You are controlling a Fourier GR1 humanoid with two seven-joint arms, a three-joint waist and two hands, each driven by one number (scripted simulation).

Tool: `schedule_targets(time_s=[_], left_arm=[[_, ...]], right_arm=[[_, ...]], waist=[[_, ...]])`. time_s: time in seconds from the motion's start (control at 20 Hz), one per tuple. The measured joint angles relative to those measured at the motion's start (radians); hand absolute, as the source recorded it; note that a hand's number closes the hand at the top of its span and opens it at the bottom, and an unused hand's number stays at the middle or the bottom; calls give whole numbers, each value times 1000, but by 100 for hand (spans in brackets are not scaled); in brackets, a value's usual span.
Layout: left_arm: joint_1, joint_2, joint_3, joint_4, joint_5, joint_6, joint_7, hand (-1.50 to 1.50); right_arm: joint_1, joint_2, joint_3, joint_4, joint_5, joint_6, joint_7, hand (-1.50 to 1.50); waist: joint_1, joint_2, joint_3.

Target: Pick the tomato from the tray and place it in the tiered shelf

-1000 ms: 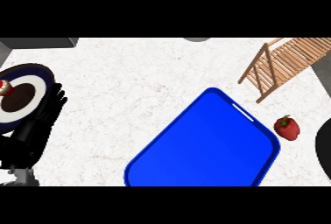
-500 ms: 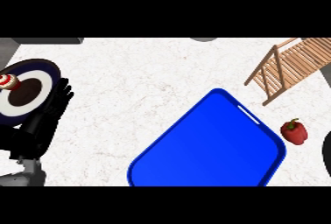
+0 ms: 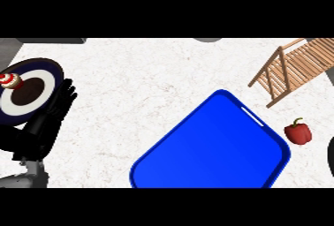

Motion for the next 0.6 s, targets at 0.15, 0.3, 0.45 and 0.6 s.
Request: schedule_targets(time_s=[0.15,0.3,0.45,0.6], left_arm=[[-2,3,5,-2,-2,3,-5,0],[-17,-4,-5,-4,-6,3,-10,0],[-28,-14,-20,2,-10,0,-11,0],[-50,-15,-25,8,-14,2,5,0]], right_arm=[[-1,-176,20,-62,183,77,-52,150],[-1,-295,55,-72,368,110,-142,150],[-6,-356,105,-25,542,85,-270,150],[-32,-377,166,75,692,9,-402,150]], waist=[[-8,9,-5],[10,19,-3],[27,23,-1],[33,22,0]])
